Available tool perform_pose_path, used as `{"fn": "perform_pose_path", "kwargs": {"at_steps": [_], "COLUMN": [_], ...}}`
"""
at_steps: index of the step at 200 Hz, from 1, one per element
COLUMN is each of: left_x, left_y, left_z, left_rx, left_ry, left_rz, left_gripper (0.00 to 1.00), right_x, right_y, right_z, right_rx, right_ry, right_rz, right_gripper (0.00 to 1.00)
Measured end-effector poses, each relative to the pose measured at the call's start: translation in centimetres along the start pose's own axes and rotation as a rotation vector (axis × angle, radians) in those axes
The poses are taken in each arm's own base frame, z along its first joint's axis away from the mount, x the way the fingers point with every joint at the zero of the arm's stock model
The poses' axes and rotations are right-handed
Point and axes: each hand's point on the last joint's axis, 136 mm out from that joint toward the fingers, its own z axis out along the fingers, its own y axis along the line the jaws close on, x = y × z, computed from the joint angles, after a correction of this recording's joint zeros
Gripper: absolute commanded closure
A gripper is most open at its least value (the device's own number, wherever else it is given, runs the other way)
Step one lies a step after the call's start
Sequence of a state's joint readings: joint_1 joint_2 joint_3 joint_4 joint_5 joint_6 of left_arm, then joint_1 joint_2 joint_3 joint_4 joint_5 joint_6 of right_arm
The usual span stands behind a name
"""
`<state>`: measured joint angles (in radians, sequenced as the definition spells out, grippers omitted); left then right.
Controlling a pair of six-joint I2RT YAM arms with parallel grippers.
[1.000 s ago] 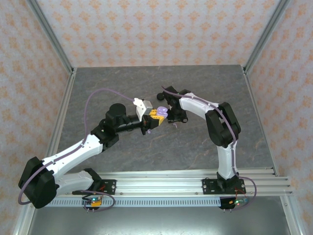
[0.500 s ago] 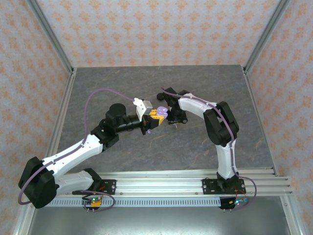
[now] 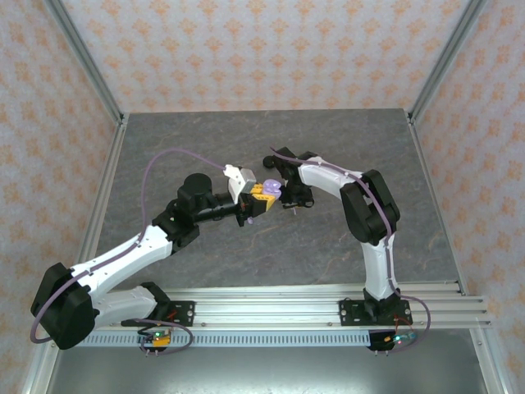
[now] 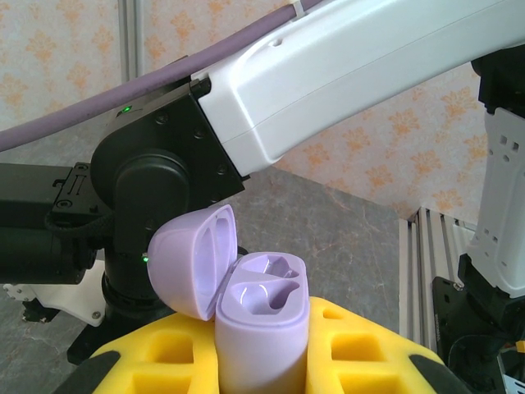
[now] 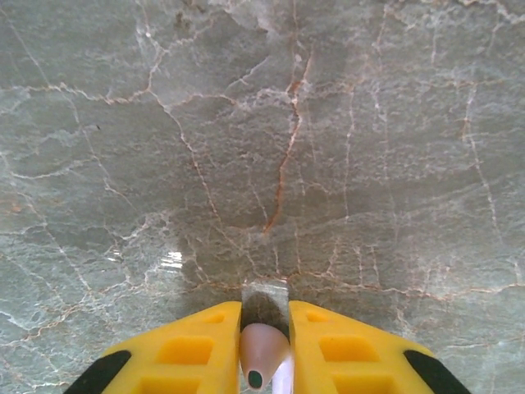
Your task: Insert wireless bluetooth earbuds into charging case
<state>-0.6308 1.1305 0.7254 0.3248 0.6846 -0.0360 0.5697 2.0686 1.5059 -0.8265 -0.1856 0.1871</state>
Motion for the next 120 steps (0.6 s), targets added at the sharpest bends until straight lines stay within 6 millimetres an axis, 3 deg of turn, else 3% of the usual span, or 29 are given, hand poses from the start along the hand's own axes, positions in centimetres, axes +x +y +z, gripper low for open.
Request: {"fn": "perform_pose_path", "kwargs": {"at_steps": [65,120], "left_x": [-0.1,1.3], "left_y": [1.2,2.9], "left_z": [0.0,0.7], "left_rx": [-0.069,-0.133], "left_ry": [-0.008,-0.017], "left_rz": [-0.014,-0.060], "left_gripper": [0.86,0.87], "right_x": [-0.1,-1.1], "right_y": [-0.3,-0.8], "right_z": [-0.9,-6.6], "right_rx": [-0.045,-0.271], "right_ry": [-0.039,-0.195], "right_rz": [0.057,0.171], "right_gripper": [0.82,0.83]}}
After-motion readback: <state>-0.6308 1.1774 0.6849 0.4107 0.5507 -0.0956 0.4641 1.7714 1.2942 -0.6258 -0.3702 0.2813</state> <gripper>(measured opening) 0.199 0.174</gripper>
